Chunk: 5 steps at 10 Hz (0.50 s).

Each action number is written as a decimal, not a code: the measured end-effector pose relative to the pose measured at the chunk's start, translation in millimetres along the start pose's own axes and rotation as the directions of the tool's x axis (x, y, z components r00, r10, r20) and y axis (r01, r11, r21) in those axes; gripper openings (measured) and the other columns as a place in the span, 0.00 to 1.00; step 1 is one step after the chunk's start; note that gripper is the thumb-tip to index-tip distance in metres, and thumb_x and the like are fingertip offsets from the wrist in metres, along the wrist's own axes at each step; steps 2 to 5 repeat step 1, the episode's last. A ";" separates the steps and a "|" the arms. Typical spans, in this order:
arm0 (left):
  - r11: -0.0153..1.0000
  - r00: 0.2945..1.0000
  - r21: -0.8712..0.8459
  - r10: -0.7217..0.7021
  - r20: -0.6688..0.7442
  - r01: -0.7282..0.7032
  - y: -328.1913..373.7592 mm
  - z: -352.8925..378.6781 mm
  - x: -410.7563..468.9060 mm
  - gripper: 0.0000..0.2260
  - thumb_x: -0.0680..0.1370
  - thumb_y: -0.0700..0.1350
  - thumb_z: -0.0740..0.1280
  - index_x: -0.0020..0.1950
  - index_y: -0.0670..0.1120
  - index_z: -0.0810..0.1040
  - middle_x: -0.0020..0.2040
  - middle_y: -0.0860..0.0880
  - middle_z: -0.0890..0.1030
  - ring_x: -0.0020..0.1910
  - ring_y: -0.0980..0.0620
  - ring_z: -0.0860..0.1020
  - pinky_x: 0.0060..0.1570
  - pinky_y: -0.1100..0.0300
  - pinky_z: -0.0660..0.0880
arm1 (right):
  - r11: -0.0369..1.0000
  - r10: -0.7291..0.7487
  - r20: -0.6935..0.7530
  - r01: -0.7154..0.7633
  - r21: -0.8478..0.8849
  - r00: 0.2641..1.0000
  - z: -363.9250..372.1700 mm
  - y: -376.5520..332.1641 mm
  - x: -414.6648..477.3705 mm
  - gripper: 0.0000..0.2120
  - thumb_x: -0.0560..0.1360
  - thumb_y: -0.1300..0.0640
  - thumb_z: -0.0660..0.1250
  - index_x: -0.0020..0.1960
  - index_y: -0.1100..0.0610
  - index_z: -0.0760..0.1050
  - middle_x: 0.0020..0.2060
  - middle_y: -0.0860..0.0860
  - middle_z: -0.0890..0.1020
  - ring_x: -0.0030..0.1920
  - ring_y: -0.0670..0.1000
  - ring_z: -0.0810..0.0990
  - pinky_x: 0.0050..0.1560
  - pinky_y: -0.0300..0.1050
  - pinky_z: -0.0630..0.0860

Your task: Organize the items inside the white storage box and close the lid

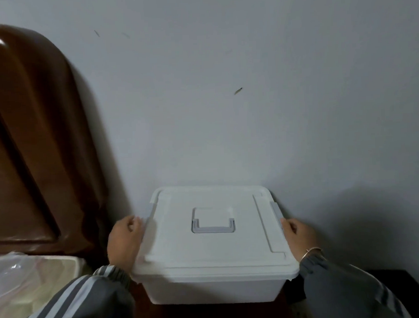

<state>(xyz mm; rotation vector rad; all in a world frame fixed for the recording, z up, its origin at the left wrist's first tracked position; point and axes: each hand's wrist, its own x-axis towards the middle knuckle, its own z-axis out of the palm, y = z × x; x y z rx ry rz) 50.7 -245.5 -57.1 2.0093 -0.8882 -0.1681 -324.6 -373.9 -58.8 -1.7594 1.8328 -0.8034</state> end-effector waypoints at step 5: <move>0.977 0.967 -0.185 -0.145 -0.210 0.106 -13.7 -23.9 -15.5 0.09 0.80 0.42 0.61 0.55 0.44 0.79 0.51 0.43 0.81 0.50 0.43 0.78 0.54 0.50 0.72 | 0.972 -0.045 -0.251 0.101 0.213 0.967 -26.3 -17.3 -13.0 0.08 0.78 0.55 0.63 0.43 0.56 0.78 0.41 0.56 0.83 0.44 0.57 0.80 0.42 0.43 0.71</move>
